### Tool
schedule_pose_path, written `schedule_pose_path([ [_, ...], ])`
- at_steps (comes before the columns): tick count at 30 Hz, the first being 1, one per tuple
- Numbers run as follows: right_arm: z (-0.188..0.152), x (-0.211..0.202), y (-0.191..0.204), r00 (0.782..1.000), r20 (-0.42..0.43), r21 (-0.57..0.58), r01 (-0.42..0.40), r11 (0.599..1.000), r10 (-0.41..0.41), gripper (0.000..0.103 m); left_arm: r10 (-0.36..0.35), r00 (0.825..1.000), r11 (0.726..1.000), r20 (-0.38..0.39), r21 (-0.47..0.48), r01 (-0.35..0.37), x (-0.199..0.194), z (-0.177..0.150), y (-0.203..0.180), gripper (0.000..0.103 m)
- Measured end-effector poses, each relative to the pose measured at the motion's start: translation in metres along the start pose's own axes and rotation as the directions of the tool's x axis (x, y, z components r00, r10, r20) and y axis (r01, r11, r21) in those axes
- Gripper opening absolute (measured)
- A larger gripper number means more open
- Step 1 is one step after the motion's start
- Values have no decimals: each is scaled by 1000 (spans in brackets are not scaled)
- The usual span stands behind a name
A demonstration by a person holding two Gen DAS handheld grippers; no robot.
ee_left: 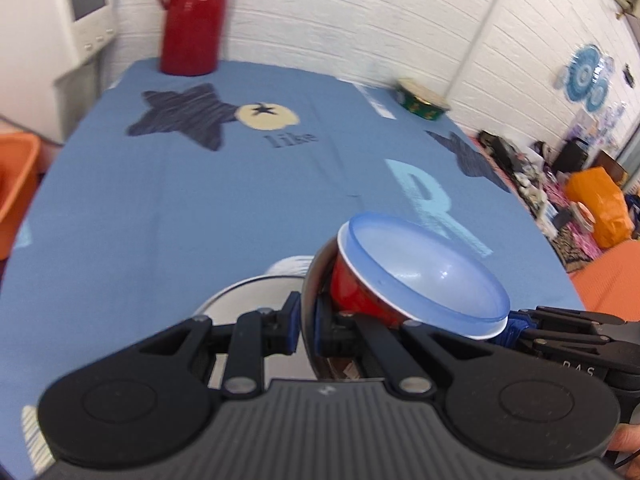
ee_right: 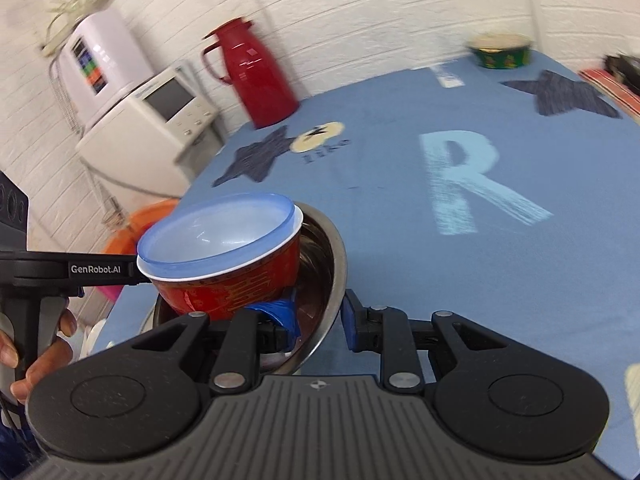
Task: Organize plates and bowls
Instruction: 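Carry the nested bowls with both tools and lower them onto the plate stack, then open both tools to release the bowls on the plates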
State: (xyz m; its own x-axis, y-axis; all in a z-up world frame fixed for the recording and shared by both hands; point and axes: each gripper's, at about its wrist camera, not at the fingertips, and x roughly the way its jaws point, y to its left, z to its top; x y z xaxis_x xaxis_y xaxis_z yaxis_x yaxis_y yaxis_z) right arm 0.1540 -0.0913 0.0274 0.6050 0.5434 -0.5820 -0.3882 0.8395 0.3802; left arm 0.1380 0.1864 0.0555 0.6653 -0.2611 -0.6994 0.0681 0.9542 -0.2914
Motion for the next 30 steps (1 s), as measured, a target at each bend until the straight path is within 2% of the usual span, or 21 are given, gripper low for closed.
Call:
schedule_pose_path([
  [5,2,28,35,997,-68,-75,-43,996,38,7,42,999,997,-11,-60,-42,-9,-16,35,0],
  [10,-2,43,54,993,-114,-116,-55,992,42,8,47,998,995,-36,-90,-50,-4,-29,52,0],
  [13,-5,47,56,991,-130,-126,-45,991,28,8,36,998,994,-57,-98,-42,3,-35,55,0],
  [18,-13,48,51,989,-146,-121,-23,992,5,8,46,998,996,-33,-72,-48,2,-39,51,0],
  [23,-16,50,48,986,-164,-108,-39,993,21,7,99,995,994,-9,-52,-99,-2,-39,49,2],
  [24,-16,49,47,987,-160,-94,-46,994,30,8,100,995,994,1,-47,-100,-4,-39,48,11],
  [25,-15,47,45,988,-151,-85,-48,995,34,9,107,994,993,16,-45,-106,-7,-39,48,29],
  [26,-14,44,43,990,-136,-74,-47,996,37,9,144,989,989,35,-40,-143,-11,-40,46,43],
  [27,-13,41,41,992,-125,-62,-41,997,33,10,183,980,983,72,-31,-181,-16,-40,44,65],
  [30,-12,27,30,997,-80,-25,-19,999,17,12,180,974,984,137,-40,-176,-33,-42,44,65],
])
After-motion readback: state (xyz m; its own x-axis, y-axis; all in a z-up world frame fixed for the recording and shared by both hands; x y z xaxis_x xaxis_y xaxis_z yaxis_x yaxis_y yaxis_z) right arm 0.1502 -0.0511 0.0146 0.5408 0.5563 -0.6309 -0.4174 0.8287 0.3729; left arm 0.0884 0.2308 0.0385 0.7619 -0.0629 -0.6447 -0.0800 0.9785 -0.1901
